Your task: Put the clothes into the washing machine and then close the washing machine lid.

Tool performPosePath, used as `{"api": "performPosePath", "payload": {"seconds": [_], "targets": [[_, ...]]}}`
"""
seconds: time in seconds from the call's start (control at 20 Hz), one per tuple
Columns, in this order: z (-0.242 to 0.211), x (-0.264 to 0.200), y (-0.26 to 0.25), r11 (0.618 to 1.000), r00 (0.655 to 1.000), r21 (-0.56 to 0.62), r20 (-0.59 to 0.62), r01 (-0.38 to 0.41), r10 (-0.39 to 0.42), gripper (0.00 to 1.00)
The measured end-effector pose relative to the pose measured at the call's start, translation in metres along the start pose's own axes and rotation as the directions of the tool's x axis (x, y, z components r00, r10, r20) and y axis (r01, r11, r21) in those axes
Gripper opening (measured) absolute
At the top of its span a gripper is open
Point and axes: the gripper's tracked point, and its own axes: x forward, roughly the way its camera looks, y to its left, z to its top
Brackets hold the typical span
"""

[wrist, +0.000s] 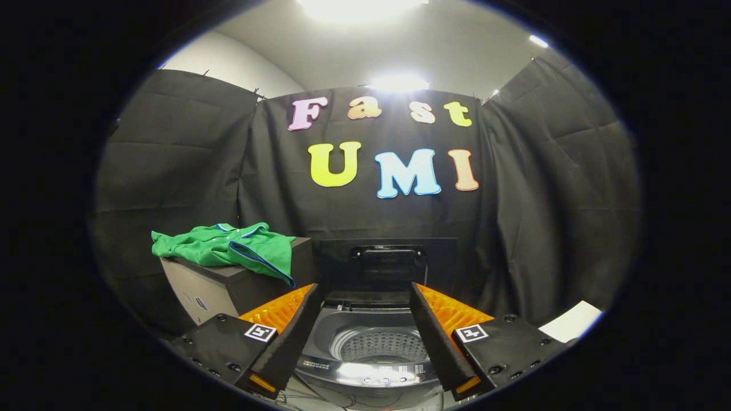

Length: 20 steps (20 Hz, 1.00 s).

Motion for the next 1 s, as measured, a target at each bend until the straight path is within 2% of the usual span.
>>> {"api": "performPosePath", "payload": {"seconds": [0.35,0.65,1.0], "targets": [[0.037,0.018,0.039,0.994,0.994,-0.01,-0.002,-0.11,0.11,0.98],[0.076,0.045,0.098,0.982,0.982,-0.004,0.002,-0.188,0.188,0.98],[0.103,0.082,0.172,0.964,0.962,0.031,-0.059,-0.264,0.266,0.98]]}}
